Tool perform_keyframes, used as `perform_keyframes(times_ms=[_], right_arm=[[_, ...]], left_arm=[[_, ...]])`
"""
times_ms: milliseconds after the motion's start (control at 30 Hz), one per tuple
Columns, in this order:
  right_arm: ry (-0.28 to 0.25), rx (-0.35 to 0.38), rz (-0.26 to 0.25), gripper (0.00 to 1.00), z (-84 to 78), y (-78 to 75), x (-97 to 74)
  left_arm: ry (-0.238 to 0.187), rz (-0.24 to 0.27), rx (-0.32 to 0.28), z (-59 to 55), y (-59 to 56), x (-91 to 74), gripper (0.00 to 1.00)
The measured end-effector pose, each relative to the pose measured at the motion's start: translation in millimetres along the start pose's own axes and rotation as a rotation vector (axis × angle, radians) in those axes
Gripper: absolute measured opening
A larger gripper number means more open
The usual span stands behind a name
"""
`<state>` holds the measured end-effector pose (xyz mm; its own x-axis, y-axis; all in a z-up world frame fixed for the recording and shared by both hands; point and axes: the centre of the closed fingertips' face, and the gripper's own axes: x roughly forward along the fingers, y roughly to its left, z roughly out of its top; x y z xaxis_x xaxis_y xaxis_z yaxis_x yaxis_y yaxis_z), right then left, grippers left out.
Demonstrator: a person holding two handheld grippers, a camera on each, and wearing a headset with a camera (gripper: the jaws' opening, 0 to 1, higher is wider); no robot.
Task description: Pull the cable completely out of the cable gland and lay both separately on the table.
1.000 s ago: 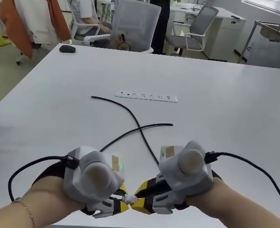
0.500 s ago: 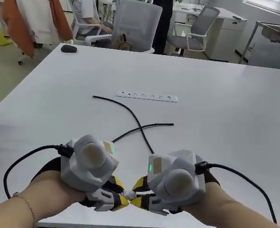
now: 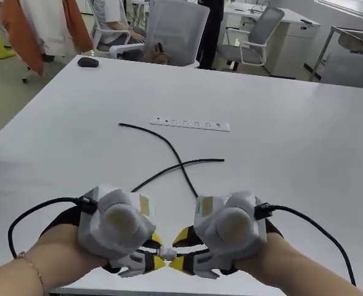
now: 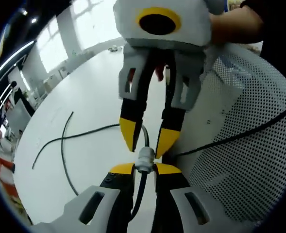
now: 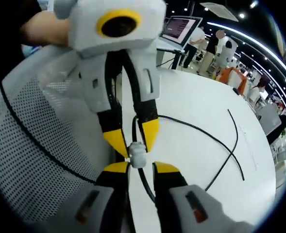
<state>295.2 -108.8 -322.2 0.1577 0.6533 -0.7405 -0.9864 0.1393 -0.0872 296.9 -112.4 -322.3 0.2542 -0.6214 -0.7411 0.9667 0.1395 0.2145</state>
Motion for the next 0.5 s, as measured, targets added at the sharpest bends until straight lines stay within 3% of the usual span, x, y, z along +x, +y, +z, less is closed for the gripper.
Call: perform_keyframes(times_ms=[133,300,367,500], right_arm=[[-0.023,0.049,0.056,0.16,2.5,8.3,0.9],[-0.002,0.042,0.048,0.13,-1.2,7.0,1.6],[-0.003,0.040,0.049,0.13,-1.1,7.4,0.9],[0.006,0.010,0.027,0.12,-0.8,7.0,1.1]], left_arm=[[0.012,0.010,0.078,2.8,-3.1,0.7,0.17],[0.013,0.012,0.141,4.6,-4.2,2.2,0.17],[0.016,0.012,0.145,3.9,-2.7,3.4,0.17],[0.013,0.012,0.097,2.8,0.9,5.8,0.17]])
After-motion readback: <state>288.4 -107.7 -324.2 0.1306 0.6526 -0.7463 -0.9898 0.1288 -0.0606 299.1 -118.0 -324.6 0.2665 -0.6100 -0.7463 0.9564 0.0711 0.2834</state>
